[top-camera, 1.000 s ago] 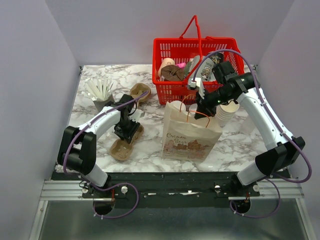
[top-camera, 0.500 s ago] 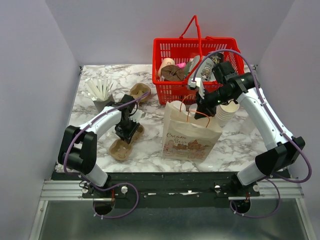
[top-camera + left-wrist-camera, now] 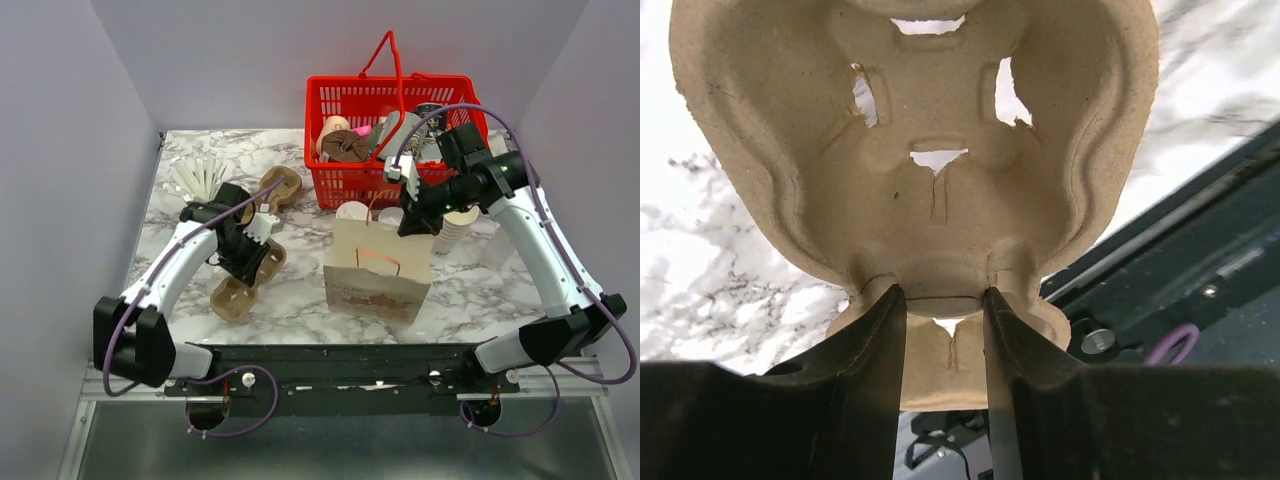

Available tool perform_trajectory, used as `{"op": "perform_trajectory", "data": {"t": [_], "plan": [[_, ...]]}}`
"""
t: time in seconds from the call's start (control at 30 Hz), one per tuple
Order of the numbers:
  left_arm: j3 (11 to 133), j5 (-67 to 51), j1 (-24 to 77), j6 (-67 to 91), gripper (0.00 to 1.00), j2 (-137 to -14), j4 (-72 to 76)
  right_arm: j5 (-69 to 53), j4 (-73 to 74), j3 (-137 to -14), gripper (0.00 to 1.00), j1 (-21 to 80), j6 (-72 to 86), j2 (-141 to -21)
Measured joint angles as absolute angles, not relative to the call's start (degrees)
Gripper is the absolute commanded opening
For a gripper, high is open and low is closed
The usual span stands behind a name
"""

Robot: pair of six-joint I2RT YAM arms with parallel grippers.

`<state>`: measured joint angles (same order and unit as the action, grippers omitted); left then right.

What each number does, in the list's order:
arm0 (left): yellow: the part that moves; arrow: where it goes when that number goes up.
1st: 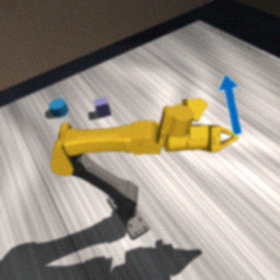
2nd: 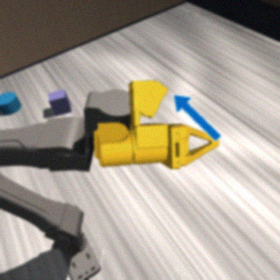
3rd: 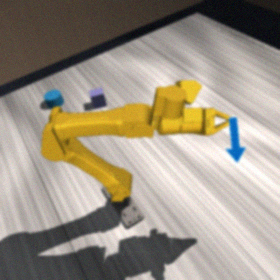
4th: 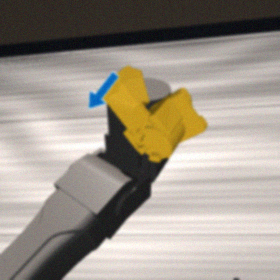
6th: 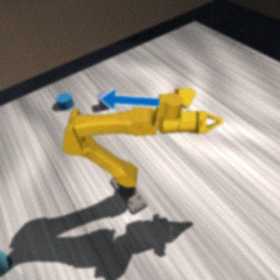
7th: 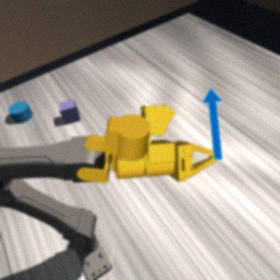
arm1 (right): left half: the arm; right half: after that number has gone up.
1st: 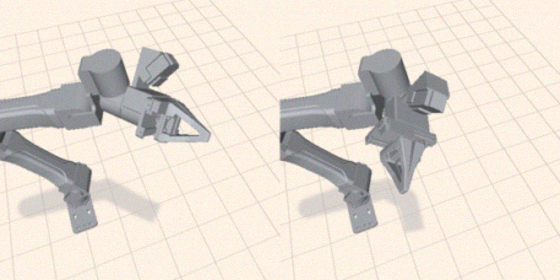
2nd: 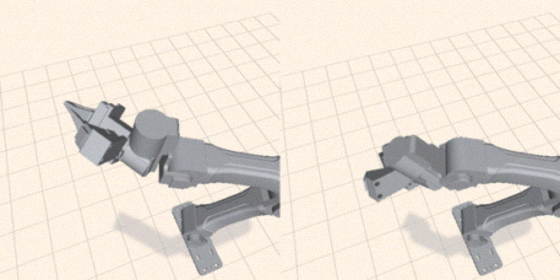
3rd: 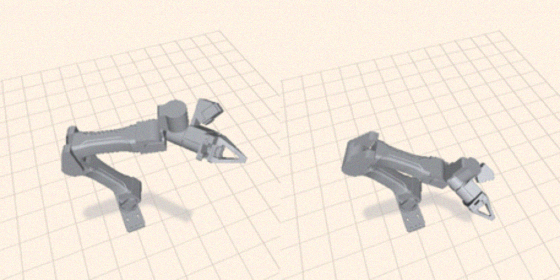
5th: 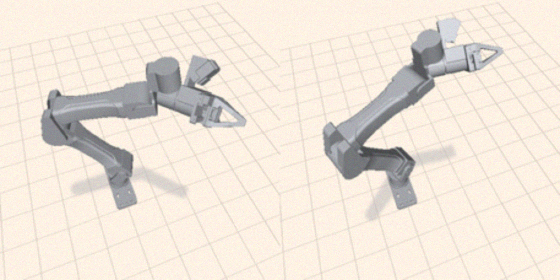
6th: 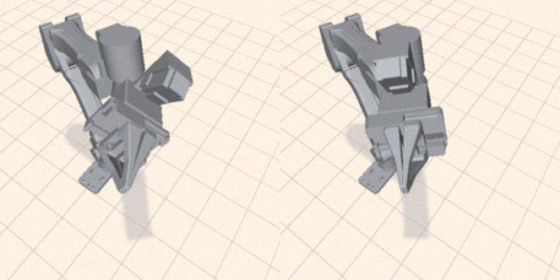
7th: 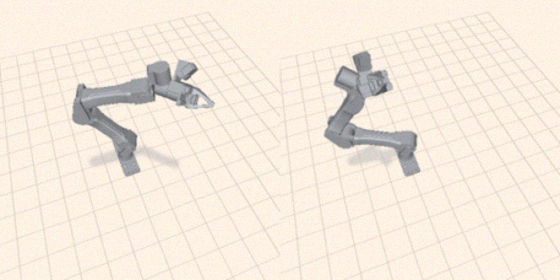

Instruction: Pack the takeout coffee

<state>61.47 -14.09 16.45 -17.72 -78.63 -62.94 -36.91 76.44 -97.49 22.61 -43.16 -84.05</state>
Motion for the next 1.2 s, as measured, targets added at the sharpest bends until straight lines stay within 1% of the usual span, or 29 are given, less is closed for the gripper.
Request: {"op": "perform_trajectory", "data": {"t": [0.13, 0.27, 0.43, 0.53, 0.7, 0.83, 0.97, 1.2], "plan": [[64.23, -19.57, 15.94, -20.43, 0.00, -71.35, -63.61, -35.53, 76.47, -97.45, 0.00, 22.61, -43.05, -82.06], [71.13, -26.76, 15.44, -21.32, 0.00, -66.13, -61.78, -35.16, 76.44, -97.51, 0.01, 22.61, -42.85, -81.87], [81.89, -36.07, 15.38, -17.43, 0.00, -63.75, -51.66, -35.18, 76.49, -98.15, 0.01, 22.61, -42.70, -81.93], [85.49, -41.85, 15.53, -12.23, 0.00, -64.16, -42.63, -35.22, 76.49, -98.30, 0.01, 22.61, -42.39, -81.97], [84.60, -47.22, 18.48, -2.09, 0.00, -64.82, -25.10, -35.68, 76.49, -98.28, 0.01, 22.61, -41.56, -82.61], [84.90, -49.80, 24.82, 3.36, 0.00, -68.31, -13.89, -36.32, 76.47, -98.28, 0.00, 22.61, -40.97, -83.64], [85.62, -51.92, 30.24, 4.25, 0.00, -72.25, -9.02, -36.67, 76.44, -98.28, 0.00, 22.61, -40.14, -84.49], [85.01, -52.77, 35.16, -1.48, 0.00, -73.56, -9.37, -36.80, 76.47, -98.28, 0.01, 22.61, -37.85, -84.58]]}}
